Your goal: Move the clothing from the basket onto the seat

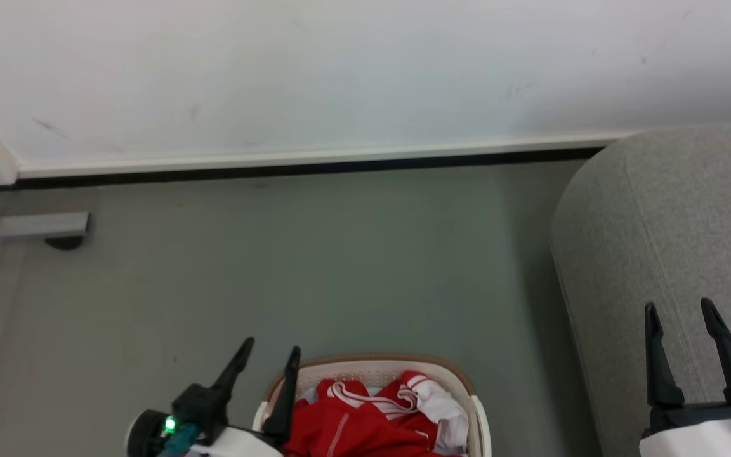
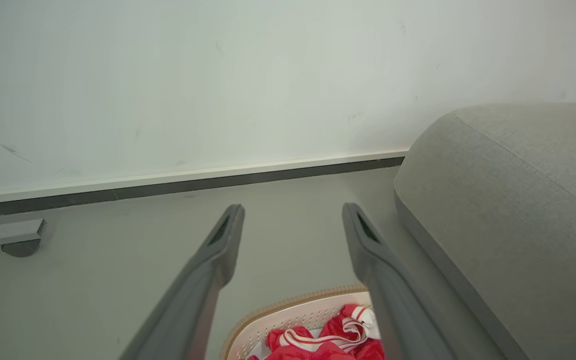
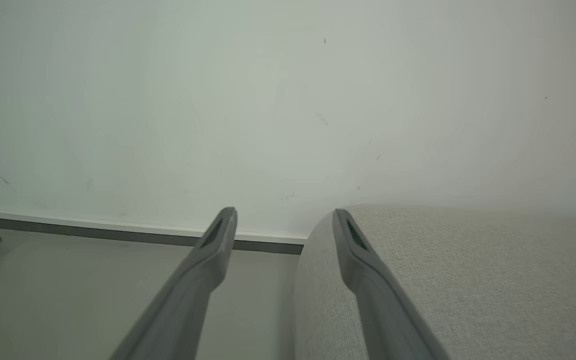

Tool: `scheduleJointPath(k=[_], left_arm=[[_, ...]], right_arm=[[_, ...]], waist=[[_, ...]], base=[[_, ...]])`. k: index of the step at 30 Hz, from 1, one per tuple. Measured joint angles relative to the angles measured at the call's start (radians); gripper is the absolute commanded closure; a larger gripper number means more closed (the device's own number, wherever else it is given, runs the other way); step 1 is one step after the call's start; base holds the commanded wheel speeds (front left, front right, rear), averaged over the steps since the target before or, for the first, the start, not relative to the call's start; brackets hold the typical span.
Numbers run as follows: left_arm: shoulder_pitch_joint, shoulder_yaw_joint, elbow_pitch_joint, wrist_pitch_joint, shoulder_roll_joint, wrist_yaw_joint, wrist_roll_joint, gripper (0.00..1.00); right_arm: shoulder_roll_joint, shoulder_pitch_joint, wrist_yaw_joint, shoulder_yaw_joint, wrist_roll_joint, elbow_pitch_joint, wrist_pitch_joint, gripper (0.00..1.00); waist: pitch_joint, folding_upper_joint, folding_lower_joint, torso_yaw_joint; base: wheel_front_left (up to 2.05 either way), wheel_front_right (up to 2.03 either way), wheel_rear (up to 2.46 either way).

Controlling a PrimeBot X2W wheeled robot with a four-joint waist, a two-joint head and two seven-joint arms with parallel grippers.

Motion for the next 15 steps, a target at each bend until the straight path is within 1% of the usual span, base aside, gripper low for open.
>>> scheduleJointPath(k=[6, 10, 15], left_arm=[[-0.107, -0.104, 0.189, 0.004, 0.002, -0.036, 0.028, 0.0], [-0.179, -0.19, 0.304, 0.049, 0.001, -0.048, 0.054, 0.0], [-0.256, -0.278, 0.44, 0.128, 0.001, -0.053, 0.065, 0.0]], right_arm=[[0.001, -0.058, 0.0, 0.013, 0.008, -0.016, 0.0, 0.0], [0.0, -0.08, 0.0, 0.016, 0.017, -0.022, 0.0, 0.0], [0.0, -0.135, 0.0, 0.031, 0.036, -0.035, 0.0, 0.0]], waist=[[0.084, 0.0, 0.0001, -0.021], [0.134, 0.0, 0.0001, -0.038], [0.201, 0.0, 0.0002, -0.062]], base=[[0.0, 0.0, 0.0], [0.0, 0.0, 0.0], [0.0, 0.0, 0.0]])
